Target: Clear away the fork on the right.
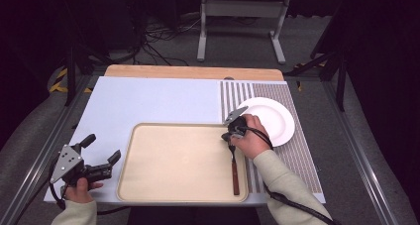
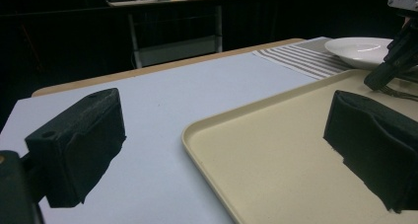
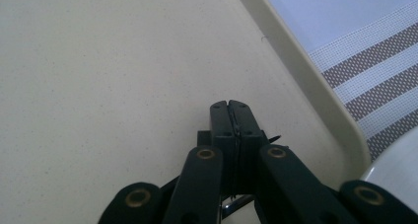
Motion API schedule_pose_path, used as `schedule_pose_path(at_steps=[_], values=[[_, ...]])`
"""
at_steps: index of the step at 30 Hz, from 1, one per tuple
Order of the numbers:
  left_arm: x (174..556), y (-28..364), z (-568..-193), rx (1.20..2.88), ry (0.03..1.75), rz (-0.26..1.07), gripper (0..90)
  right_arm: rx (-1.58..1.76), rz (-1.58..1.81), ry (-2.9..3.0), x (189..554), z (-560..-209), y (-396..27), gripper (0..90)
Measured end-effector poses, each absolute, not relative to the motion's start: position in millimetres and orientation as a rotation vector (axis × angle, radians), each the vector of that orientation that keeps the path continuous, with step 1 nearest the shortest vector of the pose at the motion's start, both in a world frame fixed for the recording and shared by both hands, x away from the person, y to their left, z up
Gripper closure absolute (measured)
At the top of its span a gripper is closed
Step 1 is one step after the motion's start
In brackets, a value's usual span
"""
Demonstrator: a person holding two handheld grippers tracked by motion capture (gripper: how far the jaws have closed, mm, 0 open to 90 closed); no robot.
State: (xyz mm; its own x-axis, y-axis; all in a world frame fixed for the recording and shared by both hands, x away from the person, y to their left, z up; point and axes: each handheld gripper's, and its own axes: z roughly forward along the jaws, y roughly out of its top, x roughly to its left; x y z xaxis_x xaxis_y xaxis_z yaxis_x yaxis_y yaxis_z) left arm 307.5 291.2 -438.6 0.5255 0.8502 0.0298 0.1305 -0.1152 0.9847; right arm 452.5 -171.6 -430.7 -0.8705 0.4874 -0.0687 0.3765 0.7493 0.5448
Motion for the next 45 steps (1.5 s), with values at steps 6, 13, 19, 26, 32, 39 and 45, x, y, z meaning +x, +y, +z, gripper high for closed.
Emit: schedule_pose_path(at_steps=[6, 13, 19, 26, 32, 39, 45], values=[[307.3, 291.6, -438.3, 1.587, 0.861, 0.764, 2.8, 0.693, 0.789, 2.738, 452.2, -430.9, -171.3, 90.0], [307.5, 291.6, -437.9, 1.591, 0.858, 0.764, 2.8, 0.708, 0.872, 2.704, 447.4, -421.3, -172.9, 80.8], [306.9, 291.7, -438.1, 1.593, 0.86, 0.764, 2.7, 0.749, 0.999, 2.648, 439.6, -411.4, -169.8, 44.4], [306.9, 290.8, -438.3, 1.591, 0.858, 0.764, 2.8, 0.72, 1.121, 2.583, 430.2, -400.9, -168.4, 24.1], [307.1, 290.8, -438.3, 1.59, 0.858, 0.764, 2.7, 0.692, 1.18, 2.522, 423.7, -394.5, -174.9, 19.8], [307.5, 290.3, -438.0, 1.591, 0.858, 0.763, 2.8, 0.68, 1.305, 2.399, 412.4, -388.4, -192.0, 16.3], [307.5, 289.8, -437.8, 1.597, 0.855, 0.761, 2.8, 0.678, 1.391, 2.325, 402.0, -388.3, -208.4, 15.8]])
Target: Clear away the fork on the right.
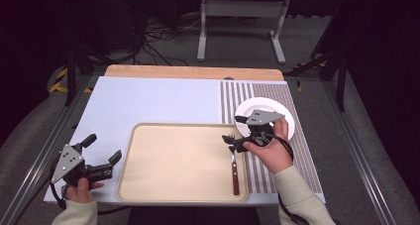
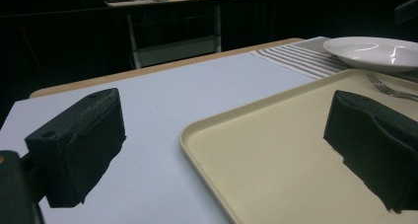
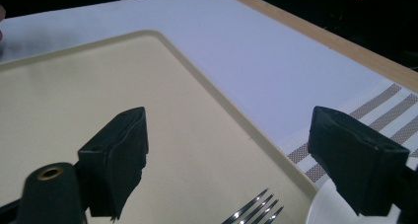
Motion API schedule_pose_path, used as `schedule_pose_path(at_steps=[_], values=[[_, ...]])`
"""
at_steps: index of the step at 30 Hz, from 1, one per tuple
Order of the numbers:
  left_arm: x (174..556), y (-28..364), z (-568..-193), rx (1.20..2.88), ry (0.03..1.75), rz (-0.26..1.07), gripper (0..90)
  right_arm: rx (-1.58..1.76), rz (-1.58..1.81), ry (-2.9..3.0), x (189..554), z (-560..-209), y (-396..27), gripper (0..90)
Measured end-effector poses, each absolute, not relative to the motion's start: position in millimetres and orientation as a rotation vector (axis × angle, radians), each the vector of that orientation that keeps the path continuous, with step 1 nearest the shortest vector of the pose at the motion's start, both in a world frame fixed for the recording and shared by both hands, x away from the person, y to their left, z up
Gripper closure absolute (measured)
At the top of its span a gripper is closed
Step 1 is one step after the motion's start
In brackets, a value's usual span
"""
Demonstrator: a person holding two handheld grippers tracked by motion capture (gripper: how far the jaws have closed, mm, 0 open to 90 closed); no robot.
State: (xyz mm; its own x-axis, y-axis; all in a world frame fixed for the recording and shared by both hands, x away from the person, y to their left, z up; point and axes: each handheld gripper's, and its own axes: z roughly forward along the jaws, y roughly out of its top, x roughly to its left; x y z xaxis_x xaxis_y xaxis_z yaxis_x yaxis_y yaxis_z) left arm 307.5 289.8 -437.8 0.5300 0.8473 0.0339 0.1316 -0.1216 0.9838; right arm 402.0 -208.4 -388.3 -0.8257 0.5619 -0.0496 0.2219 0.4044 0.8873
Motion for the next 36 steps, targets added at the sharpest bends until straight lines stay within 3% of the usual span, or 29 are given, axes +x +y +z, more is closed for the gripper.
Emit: schedule_pose_path(at_steps=[36], values=[[307.7, 292.3, -439.1, 1.586, 0.86, 0.755, 2.7, 0.801, 1.626, 2.028, 363.5, -437.9, -281.0, 14.3]])
